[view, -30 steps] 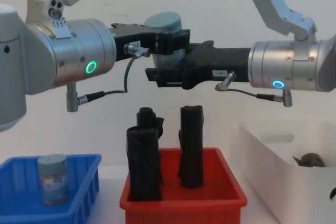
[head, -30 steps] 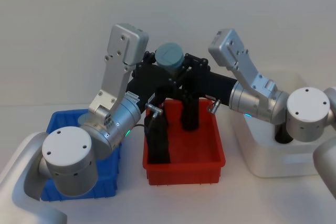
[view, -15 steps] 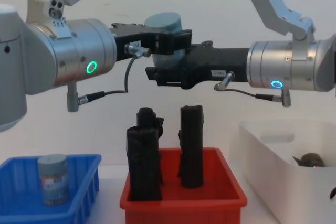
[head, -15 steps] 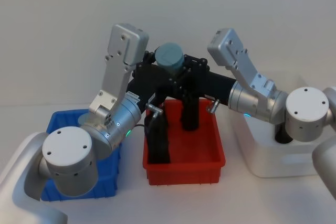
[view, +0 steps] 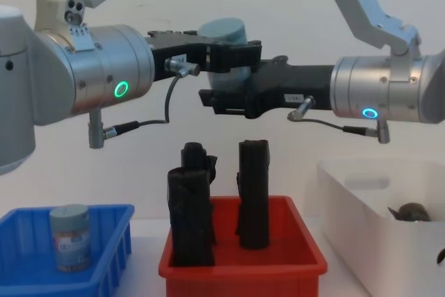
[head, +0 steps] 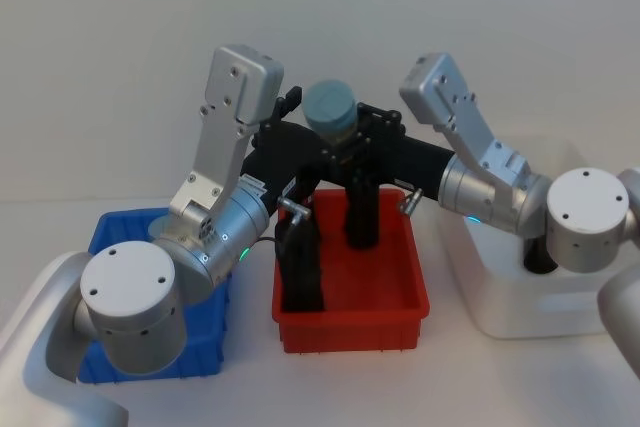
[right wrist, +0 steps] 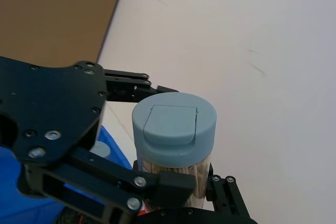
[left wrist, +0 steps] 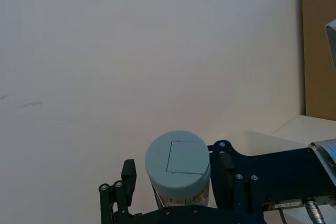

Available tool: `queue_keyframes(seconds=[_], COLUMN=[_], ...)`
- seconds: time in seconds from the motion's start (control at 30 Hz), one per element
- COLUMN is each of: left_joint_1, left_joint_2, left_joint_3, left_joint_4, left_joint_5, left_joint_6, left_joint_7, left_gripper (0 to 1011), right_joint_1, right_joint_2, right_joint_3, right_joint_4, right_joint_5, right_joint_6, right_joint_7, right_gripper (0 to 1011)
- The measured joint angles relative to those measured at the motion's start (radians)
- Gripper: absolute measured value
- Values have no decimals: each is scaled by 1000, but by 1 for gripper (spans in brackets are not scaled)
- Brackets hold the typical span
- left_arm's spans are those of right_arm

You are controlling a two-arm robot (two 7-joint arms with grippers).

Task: Pick the cotton swabs from the blue box and place them into the white box.

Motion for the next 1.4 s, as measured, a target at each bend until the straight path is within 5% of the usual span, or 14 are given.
queue_keyframes(seconds=[0.6, 1.4], left_joint_1=[0, 0], left_joint_2=[0, 0], left_joint_3=[0, 0], left_joint_4=[0, 0], left_joint_5=[0, 0], left_joint_6=[0, 0], left_joint_7=[0, 0], left_gripper=[1004, 1004], right_joint_1=[-64, -169], right_joint_2=[41, 86], right_joint_3=[27, 74], right_joint_4=[-52, -91], right_joint_5=[17, 142], right_joint_6=[67, 179], right_joint_7=[-175, -480], right_gripper=[628, 628])
